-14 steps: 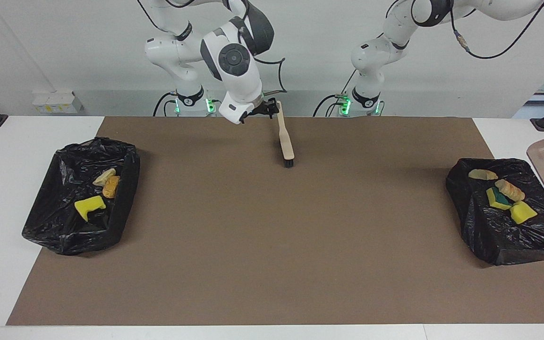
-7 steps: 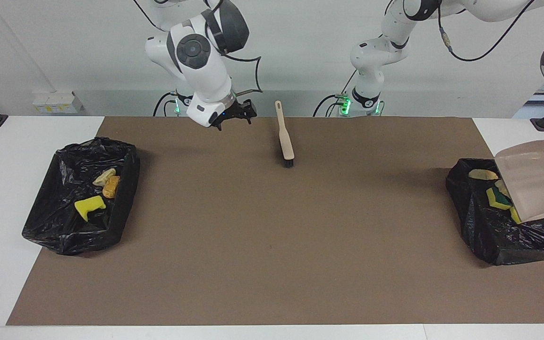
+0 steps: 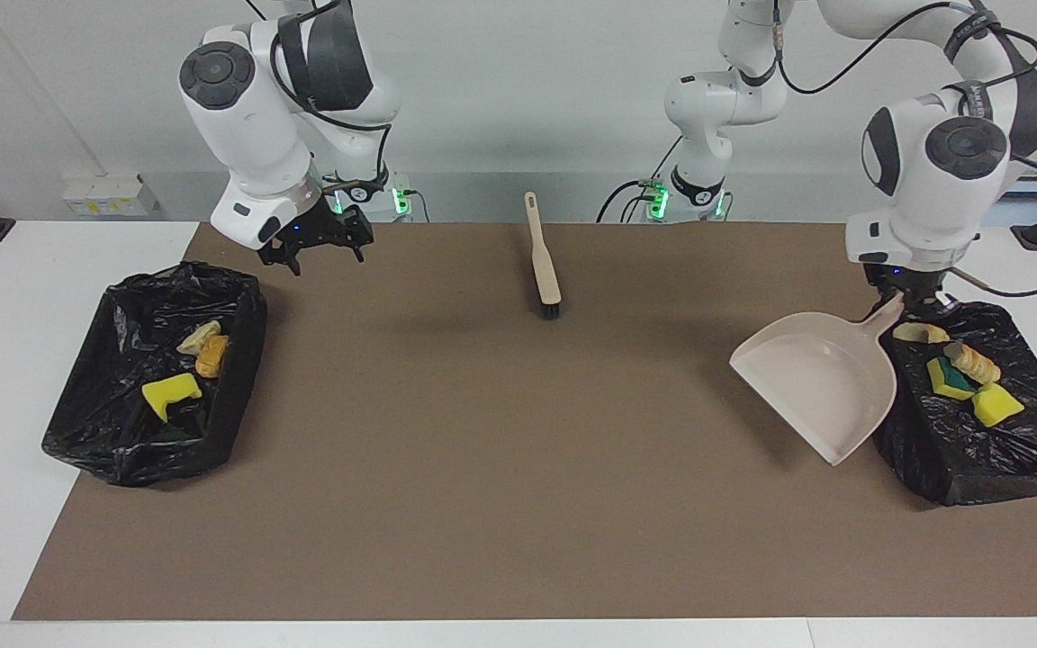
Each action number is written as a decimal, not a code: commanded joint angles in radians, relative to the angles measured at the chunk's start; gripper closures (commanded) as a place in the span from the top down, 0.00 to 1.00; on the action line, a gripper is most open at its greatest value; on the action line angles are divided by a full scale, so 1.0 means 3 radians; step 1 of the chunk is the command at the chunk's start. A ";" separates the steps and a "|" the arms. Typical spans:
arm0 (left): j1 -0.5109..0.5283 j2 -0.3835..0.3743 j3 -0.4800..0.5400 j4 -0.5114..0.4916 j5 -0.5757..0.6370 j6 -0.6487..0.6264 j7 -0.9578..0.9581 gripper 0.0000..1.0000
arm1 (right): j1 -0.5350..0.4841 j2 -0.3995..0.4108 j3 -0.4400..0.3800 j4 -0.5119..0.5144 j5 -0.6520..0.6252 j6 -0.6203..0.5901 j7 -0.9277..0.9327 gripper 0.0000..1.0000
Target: Sweep and dump trash in bin
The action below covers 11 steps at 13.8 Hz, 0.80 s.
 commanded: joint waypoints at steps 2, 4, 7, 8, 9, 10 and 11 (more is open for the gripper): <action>-0.0439 -0.0186 0.0061 -0.0427 -0.0418 0.0010 -0.0931 0.00 | -0.0018 0.0013 -0.0049 0.0042 -0.0085 -0.0004 -0.0055 1.00; -0.0736 -0.0114 0.0061 -0.0596 -0.0750 0.0198 -0.1887 0.00 | 0.0185 0.0039 -0.0396 0.0123 -0.0121 0.0210 -0.0050 1.00; -0.1079 -0.0084 0.0067 -0.0760 -0.0772 0.0531 -0.2009 0.00 | 0.0324 0.0044 -0.0805 0.0154 -0.0126 0.0293 -0.0050 1.00; -0.1136 -0.0023 0.0061 -0.0745 -0.0777 0.0653 -0.1983 0.00 | 0.0395 0.0004 -0.0948 0.0154 -0.0101 0.0293 -0.0040 1.00; -0.1227 0.0034 0.0061 -0.0740 -0.0797 0.0776 -0.2074 0.00 | 0.0497 -0.0037 -0.1122 0.0154 -0.0075 0.0248 -0.0004 1.00; -0.1309 0.0105 0.0066 -0.0709 -0.0863 0.0817 -0.2364 0.00 | 0.0534 -0.0154 -0.1220 0.0154 -0.0055 0.0207 0.0067 1.00; -0.1371 0.0187 0.0067 -0.0648 -0.0950 0.0863 -0.2741 0.00 | 0.0534 -0.0251 -0.1221 0.0149 -0.0060 0.0110 0.0139 1.00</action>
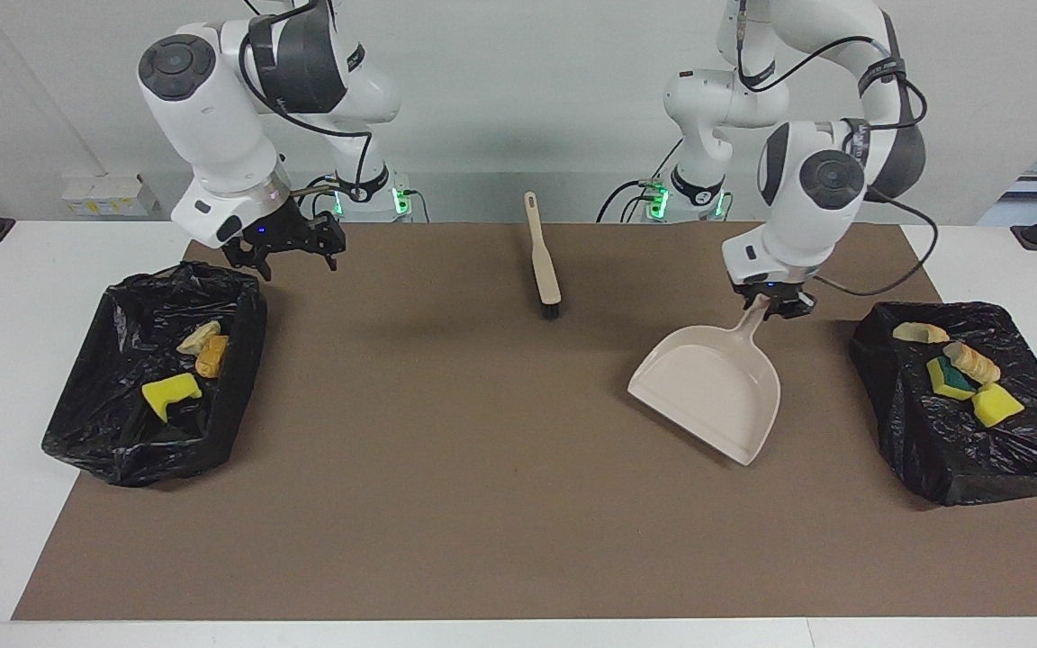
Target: Sweep and dump trash in bin
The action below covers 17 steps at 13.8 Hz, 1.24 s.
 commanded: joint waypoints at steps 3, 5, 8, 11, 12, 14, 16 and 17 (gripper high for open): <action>-0.0317 0.0320 0.0067 0.0259 -0.0261 0.0220 -0.1287 0.00 | 0.0035 -0.0294 -0.0029 -0.0038 -0.0005 -0.0242 0.0244 1.00; -0.0455 0.0504 0.0072 0.0508 -0.0271 0.0204 -0.1340 0.00 | 0.0025 -0.0330 0.0022 -0.0084 0.0011 -0.0247 0.0244 1.00; -0.0619 0.0678 0.0072 0.0785 -0.0276 0.0204 -0.1768 0.00 | 0.0076 -0.0340 0.0022 -0.0089 0.0011 -0.0273 0.0331 1.00; -0.0772 0.1030 0.0072 0.1101 -0.0281 0.0189 -0.2259 0.00 | 0.0076 -0.0340 0.0022 -0.0084 -0.0005 -0.0293 0.0372 1.00; -0.0828 0.1143 0.0072 0.1245 -0.0281 0.0209 -0.2402 0.00 | 0.0076 -0.0325 0.0027 -0.0069 -0.0020 -0.0283 0.0387 1.00; -0.0829 0.1251 0.0072 0.1374 -0.0322 0.0219 -0.2739 0.00 | 0.0076 -0.0309 0.0027 -0.0028 -0.0056 -0.0283 0.0474 1.00; -0.0829 0.1257 0.0072 0.1379 -0.0424 0.0225 -0.2924 0.00 | 0.0066 -0.0315 0.0022 -0.0002 -0.0030 -0.0354 0.0490 1.00; -0.0829 0.1257 0.0072 0.1379 -0.0440 0.0225 -0.2940 0.16 | 0.0060 -0.0289 0.0022 0.0064 0.0000 -0.0430 0.0470 1.00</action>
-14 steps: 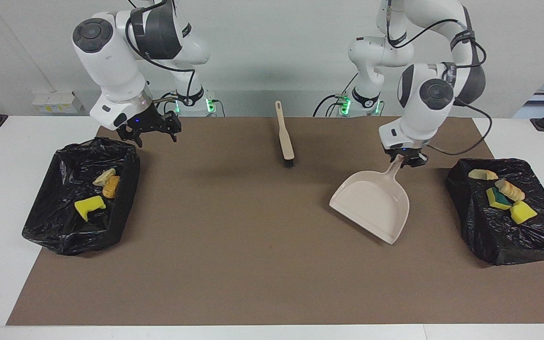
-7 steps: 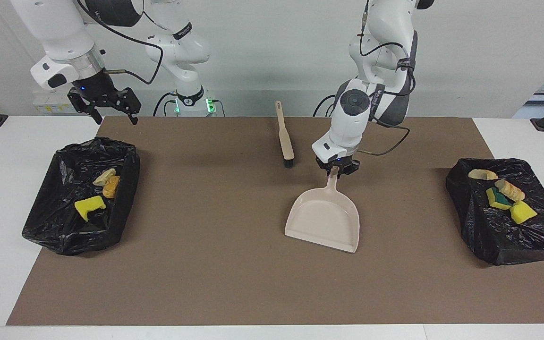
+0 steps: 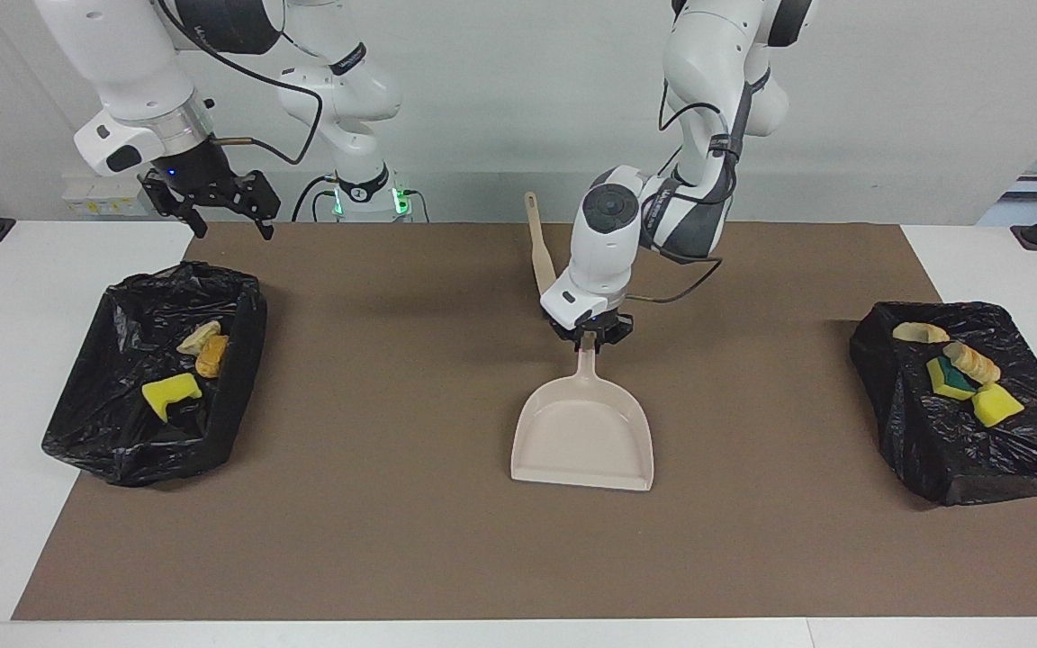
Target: Sweep and dump trash in bin
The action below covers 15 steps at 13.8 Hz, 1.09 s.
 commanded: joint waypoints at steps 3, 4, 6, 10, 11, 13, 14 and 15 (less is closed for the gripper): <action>-0.0003 0.0027 0.0065 0.0102 -0.0107 0.0011 -0.0089 0.98 | -0.0008 0.0154 0.0014 0.0306 -0.0001 -0.0267 0.0059 1.00; 0.0043 -0.0049 0.0065 0.0092 -0.0107 0.0011 -0.0074 1.00 | -0.0003 0.0277 0.0014 0.0485 0.0060 -0.0313 0.0064 1.00; 0.0079 -0.0243 0.0070 0.0052 -0.0107 -0.0050 -0.0038 1.00 | 0.0007 0.0308 0.0014 0.0517 0.0086 -0.0273 0.0099 1.00; 0.0140 -0.0667 0.0162 -0.0407 -0.0046 -0.0240 0.0549 1.00 | 0.0120 0.0298 0.0014 0.0481 0.0061 -0.0150 0.0125 1.00; 0.0262 -0.0810 0.0172 -0.0571 -0.0031 -0.0240 0.0692 1.00 | 0.0120 0.0298 0.0014 0.0481 0.0041 -0.0150 0.0125 1.00; 0.0527 -0.1137 0.0173 -0.0954 -0.0031 -0.0250 0.1065 1.00 | 0.0120 0.0298 0.0014 0.0481 0.0015 -0.0129 0.0135 1.00; 0.0645 -0.1271 0.0173 -0.1148 -0.0031 -0.0240 0.1193 1.00 | 0.0120 0.0298 0.0014 0.0481 0.0015 -0.0129 0.0145 1.00; 0.0788 -0.1363 0.0173 -0.1312 -0.0031 -0.0235 0.1321 1.00 | 0.0120 0.0298 0.0014 0.0471 0.0025 -0.0129 0.0151 1.00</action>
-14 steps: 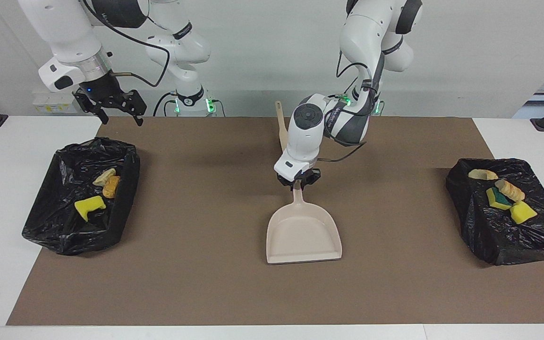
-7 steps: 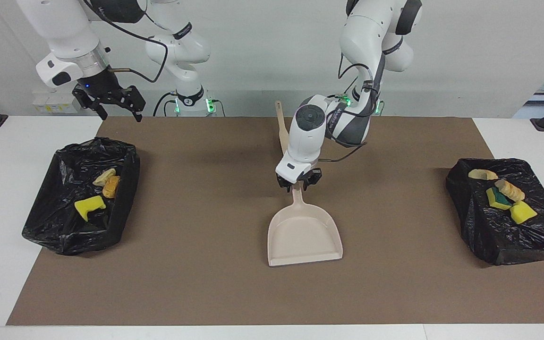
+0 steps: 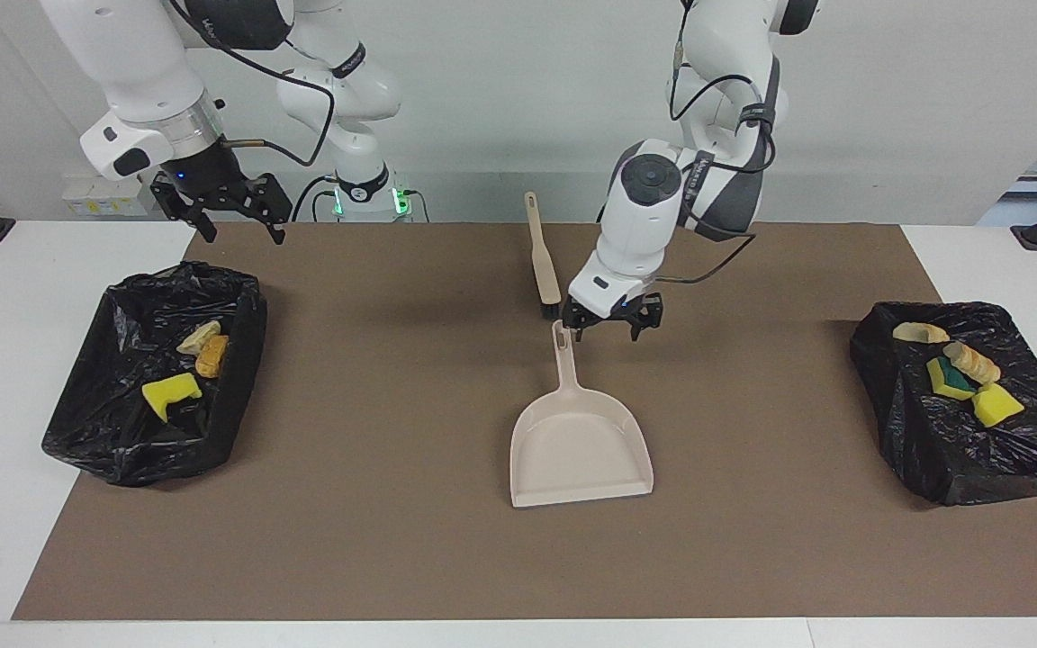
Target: Sweep and dump trash in bin
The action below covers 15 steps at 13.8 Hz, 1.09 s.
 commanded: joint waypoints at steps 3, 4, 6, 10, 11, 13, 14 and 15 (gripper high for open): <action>0.0653 -0.0512 -0.0028 -0.0697 0.0004 0.0046 0.0771 1.00 | -0.0012 0.0021 0.0011 0.0019 0.0017 0.0050 0.0082 1.00; 0.0796 -0.0527 -0.0028 -0.0697 0.0004 0.0036 0.0920 1.00 | -0.0012 0.0016 0.0011 0.0013 0.0022 0.0045 0.0082 1.00; 0.1021 -0.0639 -0.0028 -0.0677 0.0004 -0.0010 0.1278 1.00 | -0.0012 0.0011 0.0011 0.0003 0.0042 0.0050 0.0087 1.00; 0.1293 -0.0717 -0.0023 -0.0243 0.0004 -0.0495 0.1493 1.00 | -0.0012 0.0005 0.0011 -0.0007 0.0048 0.0060 0.0138 1.00; 0.1324 -0.0722 -0.0013 -0.0115 0.0004 -0.0608 0.1580 1.00 | -0.0012 0.0011 0.0011 -0.0007 0.0048 0.0070 0.0138 1.00; 0.1416 -0.0702 -0.0018 0.0242 0.0009 -0.0899 0.1622 1.00 | -0.0012 0.0006 0.0011 -0.0012 0.0053 0.0065 0.0138 1.00; 0.1416 -0.0686 -0.0013 0.0431 0.0009 -0.1017 0.1632 1.00 | -0.0012 0.0005 0.0011 -0.0012 0.0048 0.0070 0.0138 1.00; 0.1421 -0.0676 -0.0013 0.0615 0.0009 -0.1119 0.1637 1.00 | -0.0012 0.0005 0.0011 -0.0012 0.0048 0.0070 0.0169 1.00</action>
